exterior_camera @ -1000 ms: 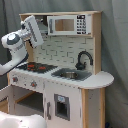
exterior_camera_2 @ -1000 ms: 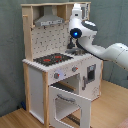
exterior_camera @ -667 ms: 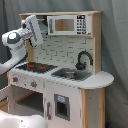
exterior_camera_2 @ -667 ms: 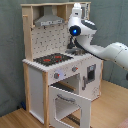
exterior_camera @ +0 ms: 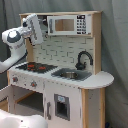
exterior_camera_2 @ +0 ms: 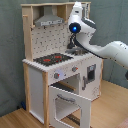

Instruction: Play with the kitchen

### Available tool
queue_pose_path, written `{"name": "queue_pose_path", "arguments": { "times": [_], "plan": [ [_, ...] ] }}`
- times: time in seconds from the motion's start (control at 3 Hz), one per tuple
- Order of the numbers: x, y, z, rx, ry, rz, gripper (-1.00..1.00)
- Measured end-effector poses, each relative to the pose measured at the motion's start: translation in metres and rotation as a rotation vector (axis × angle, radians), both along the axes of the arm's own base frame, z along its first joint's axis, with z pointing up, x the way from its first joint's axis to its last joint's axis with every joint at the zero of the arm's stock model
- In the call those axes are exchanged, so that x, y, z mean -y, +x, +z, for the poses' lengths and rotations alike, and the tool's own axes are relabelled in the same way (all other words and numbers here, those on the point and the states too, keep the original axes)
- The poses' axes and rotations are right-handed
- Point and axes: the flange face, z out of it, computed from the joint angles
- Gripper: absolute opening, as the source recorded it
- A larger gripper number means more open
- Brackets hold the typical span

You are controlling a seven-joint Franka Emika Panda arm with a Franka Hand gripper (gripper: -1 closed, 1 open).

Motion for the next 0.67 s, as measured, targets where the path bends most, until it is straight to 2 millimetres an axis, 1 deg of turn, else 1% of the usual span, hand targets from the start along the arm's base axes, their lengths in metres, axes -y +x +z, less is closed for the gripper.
{"name": "queue_pose_path", "arguments": {
  "times": [0.33, 0.67],
  "plan": [
    [0.005, 0.002, 0.006, -0.003, 0.029, -0.006, -1.0],
    [0.028, 0.011, 0.007, -0.069, 0.073, -0.079, -1.0]
  ]
}}
